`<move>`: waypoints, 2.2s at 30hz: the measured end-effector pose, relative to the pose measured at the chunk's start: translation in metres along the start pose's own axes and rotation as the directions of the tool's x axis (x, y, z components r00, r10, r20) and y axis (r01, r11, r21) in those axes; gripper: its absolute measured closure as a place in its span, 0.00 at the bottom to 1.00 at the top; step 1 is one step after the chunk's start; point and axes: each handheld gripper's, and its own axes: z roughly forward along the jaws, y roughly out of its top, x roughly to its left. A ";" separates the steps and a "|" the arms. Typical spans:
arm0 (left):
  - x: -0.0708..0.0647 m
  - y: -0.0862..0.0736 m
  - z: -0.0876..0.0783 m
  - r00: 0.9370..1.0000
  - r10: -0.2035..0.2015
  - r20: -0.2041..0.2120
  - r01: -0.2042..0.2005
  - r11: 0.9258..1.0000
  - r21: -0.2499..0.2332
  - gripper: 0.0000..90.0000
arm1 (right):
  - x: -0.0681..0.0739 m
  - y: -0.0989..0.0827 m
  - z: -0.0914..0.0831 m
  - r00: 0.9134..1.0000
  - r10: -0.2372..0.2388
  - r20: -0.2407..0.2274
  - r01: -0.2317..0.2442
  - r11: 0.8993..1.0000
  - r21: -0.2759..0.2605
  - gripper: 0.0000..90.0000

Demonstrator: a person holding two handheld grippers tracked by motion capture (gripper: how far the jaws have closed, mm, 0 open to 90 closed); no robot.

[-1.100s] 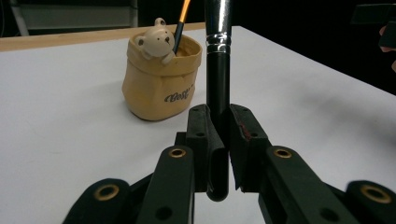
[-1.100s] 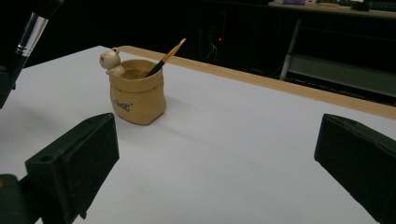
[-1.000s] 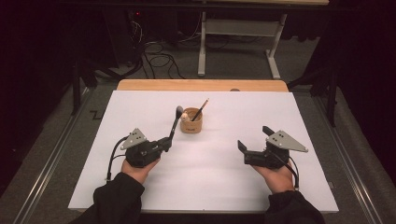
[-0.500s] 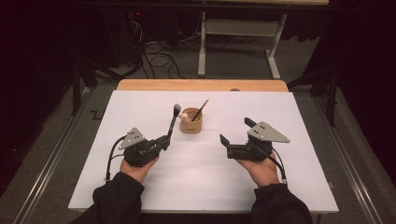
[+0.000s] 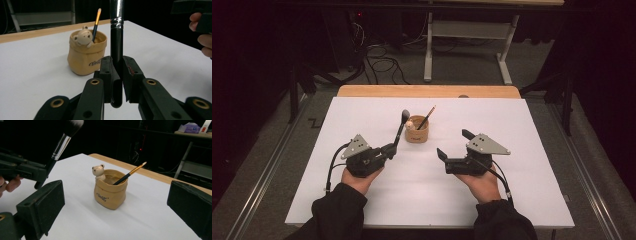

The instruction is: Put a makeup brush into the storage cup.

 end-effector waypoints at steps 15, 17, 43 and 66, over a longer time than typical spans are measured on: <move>-0.035 0.015 0.029 0.997 0.044 0.069 -0.041 0.998 -0.043 0.88 | 0.003 0.001 -0.004 0.999 0.021 -0.035 -0.022 1.000 -0.021 0.03; -0.038 0.014 0.031 0.996 0.049 0.079 -0.046 0.998 -0.040 0.88 | 0.004 0.000 -0.004 0.999 0.018 -0.041 -0.019 1.000 -0.018 0.03; -0.049 -0.005 0.035 0.993 0.037 0.111 -0.034 0.999 -0.028 0.88 | 0.016 -0.006 0.003 0.978 0.131 -0.164 -0.134 0.991 -0.009 0.08; -0.060 -0.010 0.037 0.991 0.047 0.126 -0.044 0.999 -0.025 0.88 | 0.017 -0.013 0.007 0.939 0.249 -0.237 -0.262 0.965 -0.022 0.23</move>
